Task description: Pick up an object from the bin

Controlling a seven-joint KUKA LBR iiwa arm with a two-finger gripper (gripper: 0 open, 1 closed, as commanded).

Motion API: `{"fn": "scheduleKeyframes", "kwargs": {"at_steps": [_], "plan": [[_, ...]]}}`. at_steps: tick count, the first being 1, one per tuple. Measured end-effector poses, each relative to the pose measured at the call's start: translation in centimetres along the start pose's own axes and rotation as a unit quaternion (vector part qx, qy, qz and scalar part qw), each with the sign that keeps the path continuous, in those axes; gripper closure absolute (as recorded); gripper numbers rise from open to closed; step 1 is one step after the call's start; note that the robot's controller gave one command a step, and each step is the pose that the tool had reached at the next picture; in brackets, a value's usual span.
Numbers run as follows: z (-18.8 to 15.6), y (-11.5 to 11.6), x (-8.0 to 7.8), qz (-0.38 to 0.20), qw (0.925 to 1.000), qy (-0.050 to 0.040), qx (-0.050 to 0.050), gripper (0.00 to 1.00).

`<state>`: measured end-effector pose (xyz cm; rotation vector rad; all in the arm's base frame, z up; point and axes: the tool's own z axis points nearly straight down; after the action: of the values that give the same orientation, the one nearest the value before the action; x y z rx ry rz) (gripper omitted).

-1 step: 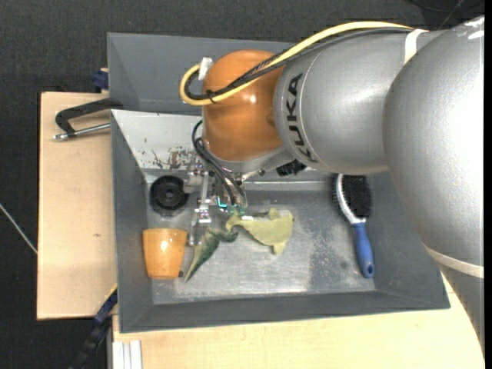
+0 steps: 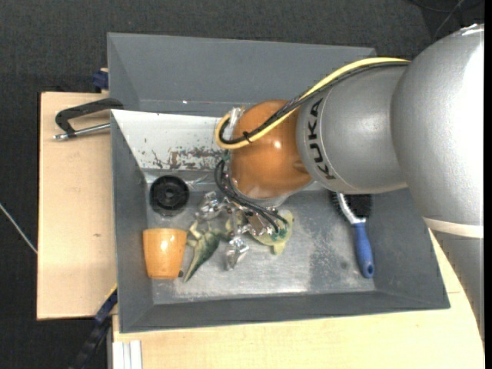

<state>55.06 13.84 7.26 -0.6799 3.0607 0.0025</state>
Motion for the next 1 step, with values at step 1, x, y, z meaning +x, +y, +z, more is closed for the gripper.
{"fn": "scheduleKeyframes", "kwargs": {"at_steps": [1], "plan": [[-3.02, -0.62, -4.02, -0.041, 0.9992, -0.0029, 0.000, 0.00]]}}
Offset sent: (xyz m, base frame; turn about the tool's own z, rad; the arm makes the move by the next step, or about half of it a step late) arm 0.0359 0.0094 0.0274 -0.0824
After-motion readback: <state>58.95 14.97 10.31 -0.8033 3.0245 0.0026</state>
